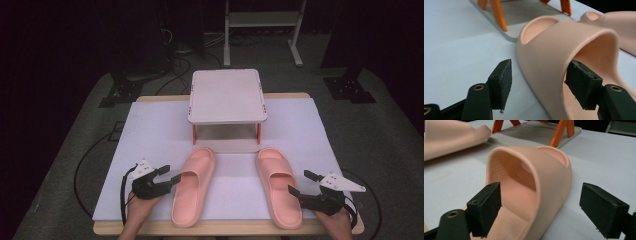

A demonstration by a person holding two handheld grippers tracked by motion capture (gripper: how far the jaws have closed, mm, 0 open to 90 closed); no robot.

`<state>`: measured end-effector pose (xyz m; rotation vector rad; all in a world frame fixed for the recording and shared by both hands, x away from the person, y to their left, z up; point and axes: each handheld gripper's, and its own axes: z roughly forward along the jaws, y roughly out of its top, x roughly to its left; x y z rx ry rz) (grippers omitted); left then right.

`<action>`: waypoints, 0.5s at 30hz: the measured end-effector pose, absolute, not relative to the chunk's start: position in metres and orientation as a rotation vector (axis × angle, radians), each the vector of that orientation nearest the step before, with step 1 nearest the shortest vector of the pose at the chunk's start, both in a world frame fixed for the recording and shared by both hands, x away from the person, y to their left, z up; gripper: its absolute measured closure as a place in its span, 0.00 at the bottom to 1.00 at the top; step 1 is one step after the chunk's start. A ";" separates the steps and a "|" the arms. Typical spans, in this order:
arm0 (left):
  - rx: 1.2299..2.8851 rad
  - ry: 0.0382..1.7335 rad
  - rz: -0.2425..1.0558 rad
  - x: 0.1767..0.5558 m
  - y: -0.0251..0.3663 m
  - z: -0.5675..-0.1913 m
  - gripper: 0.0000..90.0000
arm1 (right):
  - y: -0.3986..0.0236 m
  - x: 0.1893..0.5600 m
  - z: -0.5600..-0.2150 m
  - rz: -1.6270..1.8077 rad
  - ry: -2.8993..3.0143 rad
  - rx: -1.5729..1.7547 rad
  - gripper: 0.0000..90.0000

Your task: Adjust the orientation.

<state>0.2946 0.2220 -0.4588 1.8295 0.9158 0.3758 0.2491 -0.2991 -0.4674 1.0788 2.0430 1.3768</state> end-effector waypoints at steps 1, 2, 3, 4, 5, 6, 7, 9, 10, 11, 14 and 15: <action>1.849 0.901 0.373 0.295 0.215 -0.459 0.41 | -0.299 0.249 -0.467 1.376 2.041 1.077 0.19; 1.857 0.897 0.375 0.294 0.213 -0.459 0.41 | -0.299 0.249 -0.467 1.376 2.040 1.076 0.19; 1.856 0.895 0.372 0.295 0.211 -0.460 0.41 | -0.300 0.248 -0.467 1.378 2.039 1.077 0.19; 1.856 0.895 0.372 0.295 0.211 -0.460 0.41 | -0.300 0.248 -0.467 1.379 2.038 1.079 0.19; 1.860 0.900 0.378 0.294 0.210 -0.460 0.41 | -0.300 0.248 -0.467 1.379 2.038 1.079 0.19; 1.860 0.900 0.378 0.294 0.210 -0.460 0.41 | -0.300 0.248 -0.467 1.380 2.038 1.081 0.19; 1.852 0.909 0.372 0.295 0.211 -0.461 0.41 | -0.300 0.248 -0.467 1.380 2.039 1.081 0.19; 1.854 0.911 0.371 0.295 0.211 -0.461 0.41 | -0.300 0.249 -0.468 1.380 2.043 1.079 0.19; 1.854 0.911 0.370 0.294 0.211 -0.461 0.41 | -0.299 0.249 -0.467 1.380 2.045 1.080 0.19; 1.855 0.908 0.372 0.294 0.211 -0.461 0.40 | -0.299 0.249 -0.467 1.382 2.046 1.080 0.19; 1.865 0.895 0.376 0.294 0.210 -0.461 0.40 | -0.299 0.249 -0.467 1.389 2.049 1.082 0.19; 1.866 0.895 0.376 0.294 0.209 -0.461 0.40 | -0.298 0.249 -0.467 1.391 2.051 1.085 0.19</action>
